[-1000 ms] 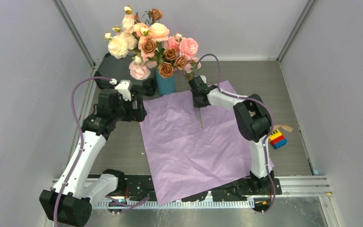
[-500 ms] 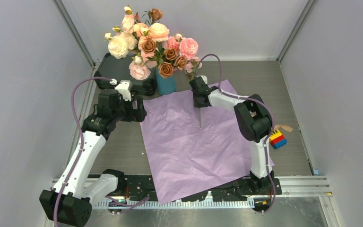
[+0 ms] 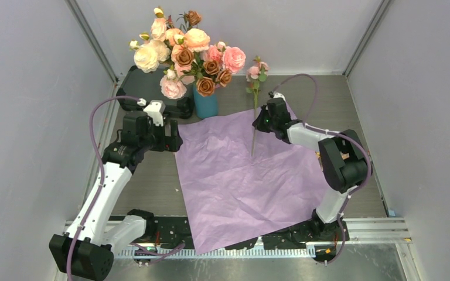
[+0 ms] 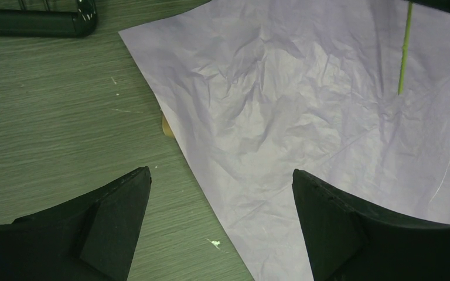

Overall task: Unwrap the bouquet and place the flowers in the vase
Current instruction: Pick up the fake flower from the wrapping paper, then insert the fake flower into the vase.

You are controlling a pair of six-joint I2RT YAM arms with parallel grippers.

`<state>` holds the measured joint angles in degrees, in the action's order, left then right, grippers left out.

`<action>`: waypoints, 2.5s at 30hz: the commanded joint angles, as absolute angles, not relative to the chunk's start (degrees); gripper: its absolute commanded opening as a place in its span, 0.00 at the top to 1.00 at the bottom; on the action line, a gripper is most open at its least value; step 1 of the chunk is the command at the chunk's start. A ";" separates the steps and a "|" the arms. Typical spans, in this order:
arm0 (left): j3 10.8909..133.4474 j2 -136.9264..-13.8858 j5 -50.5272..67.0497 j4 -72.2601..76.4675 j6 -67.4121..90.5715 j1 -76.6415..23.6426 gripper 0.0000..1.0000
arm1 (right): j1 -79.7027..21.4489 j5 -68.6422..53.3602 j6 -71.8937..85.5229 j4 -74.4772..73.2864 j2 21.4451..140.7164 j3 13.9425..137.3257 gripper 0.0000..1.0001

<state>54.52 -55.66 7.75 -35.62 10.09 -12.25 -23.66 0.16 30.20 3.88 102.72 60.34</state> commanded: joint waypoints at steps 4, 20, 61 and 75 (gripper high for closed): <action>52.95 -55.05 21.62 -31.20 9.76 -12.43 0.08 | -22.24 -5.38 32.34 18.51 90.44 54.01 1.00; 62.96 -55.90 41.23 -13.27 32.74 -17.73 0.09 | -23.30 -12.00 24.23 7.08 59.83 57.49 1.00; 84.03 -62.57 36.11 4.70 46.79 -23.47 0.15 | -41.12 -35.48 16.15 -8.37 57.58 70.90 1.00; 80.43 -58.80 36.83 1.38 44.84 -23.47 0.16 | -41.13 -34.96 19.60 -5.30 57.32 70.69 1.00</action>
<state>79.90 -59.40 36.71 0.21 45.54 -23.27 -40.77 -33.76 18.37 -9.02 58.11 69.84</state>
